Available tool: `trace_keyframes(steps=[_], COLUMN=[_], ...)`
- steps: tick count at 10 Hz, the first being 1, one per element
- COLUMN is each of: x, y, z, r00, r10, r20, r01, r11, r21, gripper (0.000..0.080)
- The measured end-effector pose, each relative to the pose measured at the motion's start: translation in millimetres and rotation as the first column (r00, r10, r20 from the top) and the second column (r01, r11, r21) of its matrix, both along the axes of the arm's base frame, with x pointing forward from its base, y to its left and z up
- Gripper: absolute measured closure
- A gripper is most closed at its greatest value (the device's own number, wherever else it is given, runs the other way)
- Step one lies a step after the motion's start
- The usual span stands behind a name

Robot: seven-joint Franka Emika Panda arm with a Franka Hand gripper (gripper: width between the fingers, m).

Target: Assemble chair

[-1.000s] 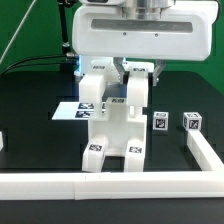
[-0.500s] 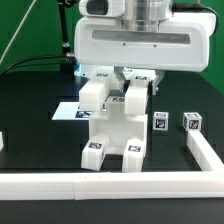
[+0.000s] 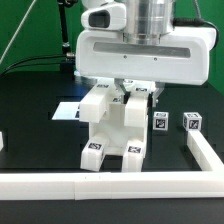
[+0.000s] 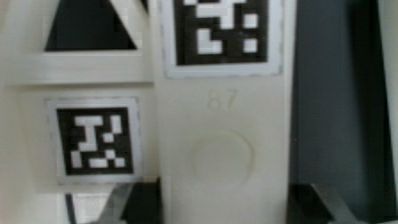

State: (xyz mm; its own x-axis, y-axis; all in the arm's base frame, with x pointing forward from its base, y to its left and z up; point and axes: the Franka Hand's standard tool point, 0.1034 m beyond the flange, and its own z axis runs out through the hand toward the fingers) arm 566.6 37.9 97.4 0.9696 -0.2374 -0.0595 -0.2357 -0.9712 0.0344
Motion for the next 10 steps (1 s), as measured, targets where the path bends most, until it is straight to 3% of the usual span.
trace_keyframes(steps=[7, 8, 9, 10], x=[5.3, 5.5, 5.9, 6.1], y=[-2.1, -2.2, -2.2, -2.2], z=[0.1, 0.0, -0.1, -0.3], r00=[1.000, 1.000, 1.000, 1.000], r10=[0.011, 0.013, 0.013, 0.013], r20=[0.025, 0.025, 0.027, 0.027], r01=[-0.011, -0.013, -0.013, -0.013], r11=[1.000, 1.000, 1.000, 1.000], r21=[-0.003, -0.003, -0.003, -0.003], gripper=[0.0512, 0.0484, 0.0322, 0.0322])
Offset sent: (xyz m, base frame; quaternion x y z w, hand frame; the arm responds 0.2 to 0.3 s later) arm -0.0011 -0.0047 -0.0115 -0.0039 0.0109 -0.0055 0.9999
